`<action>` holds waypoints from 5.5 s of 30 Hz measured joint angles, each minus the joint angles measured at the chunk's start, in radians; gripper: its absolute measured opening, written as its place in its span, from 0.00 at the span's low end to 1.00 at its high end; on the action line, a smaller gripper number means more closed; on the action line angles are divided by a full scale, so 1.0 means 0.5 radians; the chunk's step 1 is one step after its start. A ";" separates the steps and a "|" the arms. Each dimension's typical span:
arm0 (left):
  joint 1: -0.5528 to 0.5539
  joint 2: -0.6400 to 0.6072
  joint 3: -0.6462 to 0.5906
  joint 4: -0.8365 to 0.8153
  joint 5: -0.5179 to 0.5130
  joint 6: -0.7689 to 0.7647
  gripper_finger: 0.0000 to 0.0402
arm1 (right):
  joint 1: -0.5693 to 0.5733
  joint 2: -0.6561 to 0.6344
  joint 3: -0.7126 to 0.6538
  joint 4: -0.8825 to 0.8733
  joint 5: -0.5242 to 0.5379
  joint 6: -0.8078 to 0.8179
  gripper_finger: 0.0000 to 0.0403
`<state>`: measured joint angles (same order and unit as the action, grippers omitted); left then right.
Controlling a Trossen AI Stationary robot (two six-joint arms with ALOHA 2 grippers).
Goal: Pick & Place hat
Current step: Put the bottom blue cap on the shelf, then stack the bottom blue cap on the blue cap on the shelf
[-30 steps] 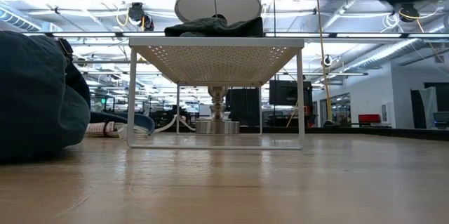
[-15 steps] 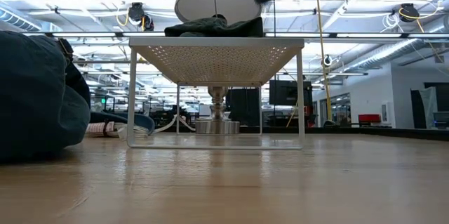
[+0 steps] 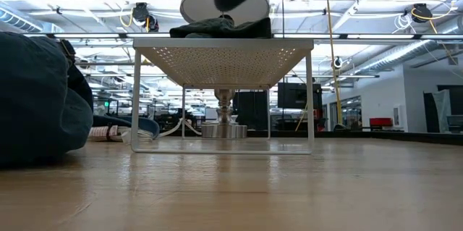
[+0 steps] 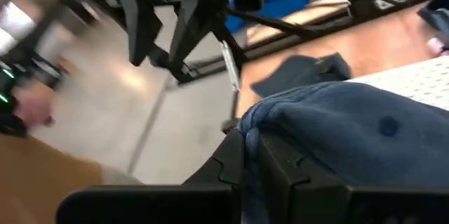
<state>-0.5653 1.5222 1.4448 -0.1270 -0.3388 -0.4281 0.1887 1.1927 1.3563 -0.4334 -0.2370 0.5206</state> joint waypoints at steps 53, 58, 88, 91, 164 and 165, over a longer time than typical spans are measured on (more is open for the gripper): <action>-0.214 -0.677 0.000 -0.944 -0.717 0.151 0.49 | -0.414 1.135 1.579 -1.232 0.264 -2.091 0.03; -0.214 -0.677 0.000 -0.941 -0.745 0.148 0.49 | -0.477 1.138 1.426 -1.165 0.262 -2.129 0.03; -0.110 -0.676 0.000 -0.941 -0.736 0.133 0.49 | -0.650 1.140 0.857 -0.729 0.271 -2.116 0.04; -0.110 -0.676 0.000 -0.941 -0.736 0.133 0.49 | -0.627 1.140 0.838 -0.641 0.328 -2.111 0.04; -0.233 -0.661 -0.742 -2.417 0.715 -2.217 0.49 | 0.192 0.823 0.839 0.012 0.697 -0.817 0.52; -0.237 -0.661 -0.784 -2.394 0.733 -2.240 0.49 | 0.192 0.823 0.839 0.012 0.675 -0.817 0.52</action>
<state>-0.6837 1.1915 1.0528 -1.3237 0.0277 -1.5484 0.2848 1.6043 1.7756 -0.4274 0.1007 0.1123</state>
